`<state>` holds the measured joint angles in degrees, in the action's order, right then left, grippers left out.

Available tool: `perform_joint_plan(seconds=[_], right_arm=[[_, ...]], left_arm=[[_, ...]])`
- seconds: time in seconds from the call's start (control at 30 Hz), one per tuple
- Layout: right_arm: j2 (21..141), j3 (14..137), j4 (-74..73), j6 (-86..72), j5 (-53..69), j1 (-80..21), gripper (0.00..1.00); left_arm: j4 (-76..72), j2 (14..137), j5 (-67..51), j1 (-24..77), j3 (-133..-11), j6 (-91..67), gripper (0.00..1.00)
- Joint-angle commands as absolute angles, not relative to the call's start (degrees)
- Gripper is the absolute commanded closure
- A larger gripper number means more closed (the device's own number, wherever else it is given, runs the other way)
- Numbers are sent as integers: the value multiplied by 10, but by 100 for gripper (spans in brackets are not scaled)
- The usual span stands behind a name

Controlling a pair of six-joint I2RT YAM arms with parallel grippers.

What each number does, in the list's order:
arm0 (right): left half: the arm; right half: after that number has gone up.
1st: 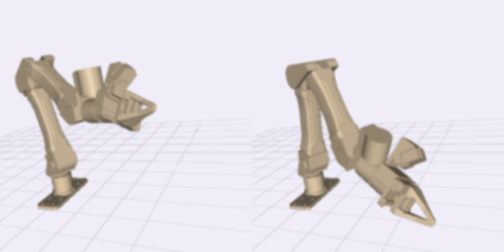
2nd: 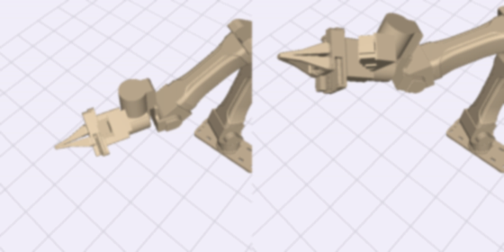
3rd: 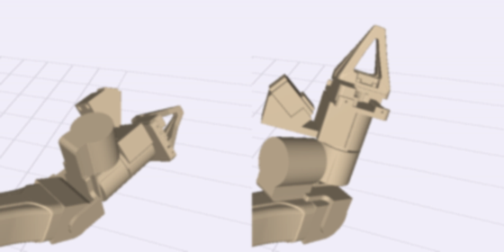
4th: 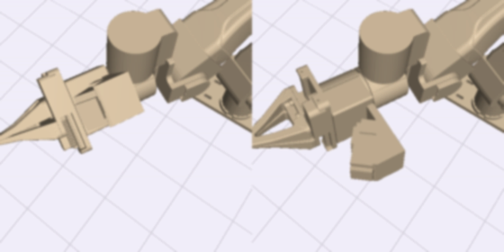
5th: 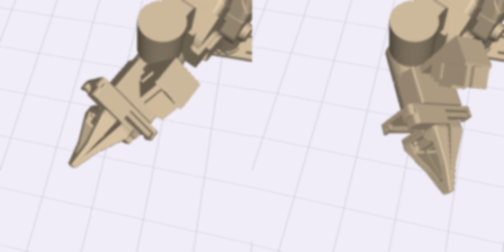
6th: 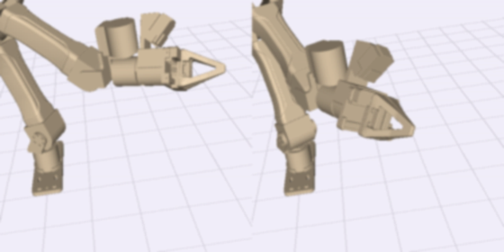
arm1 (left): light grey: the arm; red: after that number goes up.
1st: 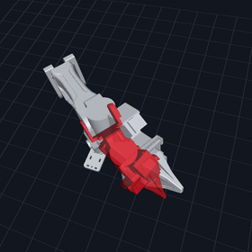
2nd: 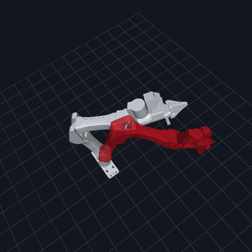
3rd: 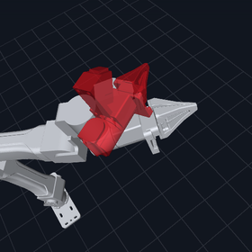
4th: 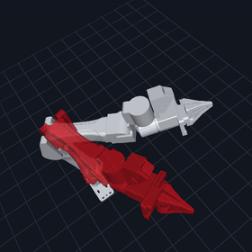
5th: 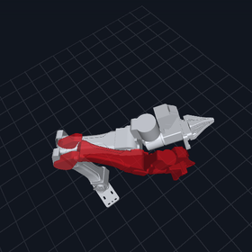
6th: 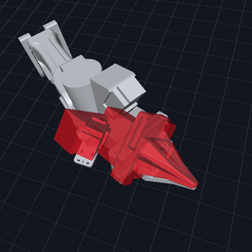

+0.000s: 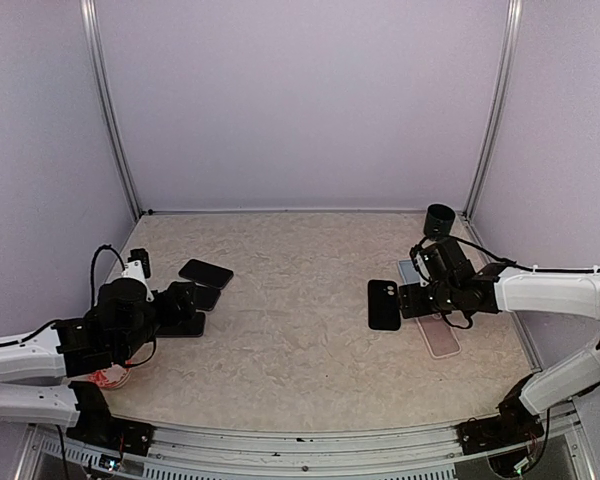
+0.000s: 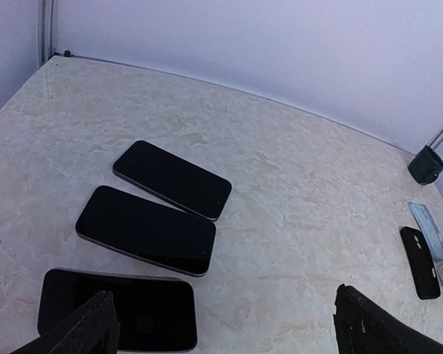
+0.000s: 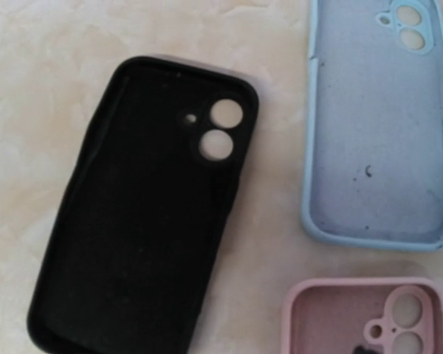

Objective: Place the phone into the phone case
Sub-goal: Move the phone to the center of the board.

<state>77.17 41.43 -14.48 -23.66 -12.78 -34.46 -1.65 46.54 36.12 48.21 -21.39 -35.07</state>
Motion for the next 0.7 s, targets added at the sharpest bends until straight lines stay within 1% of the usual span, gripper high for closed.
perform_joint_plan(seconds=[0.0, 0.27, 0.47, 0.67], right_arm=[[774, 411, -132, -240, -123, -357, 24], [782, 416, -129, -241, -119, -373, 20], [791, 428, -133, -241, -125, -389, 17], [793, 436, -140, -241, -135, -403, 16]], left_arm=[[51, 474, 383, 460, -209, -418, 1], [140, 493, 379, 379, -202, -535, 1], [128, 499, 346, 328, -191, -526, 1], [99, 532, 316, 270, -200, -505, 1]])
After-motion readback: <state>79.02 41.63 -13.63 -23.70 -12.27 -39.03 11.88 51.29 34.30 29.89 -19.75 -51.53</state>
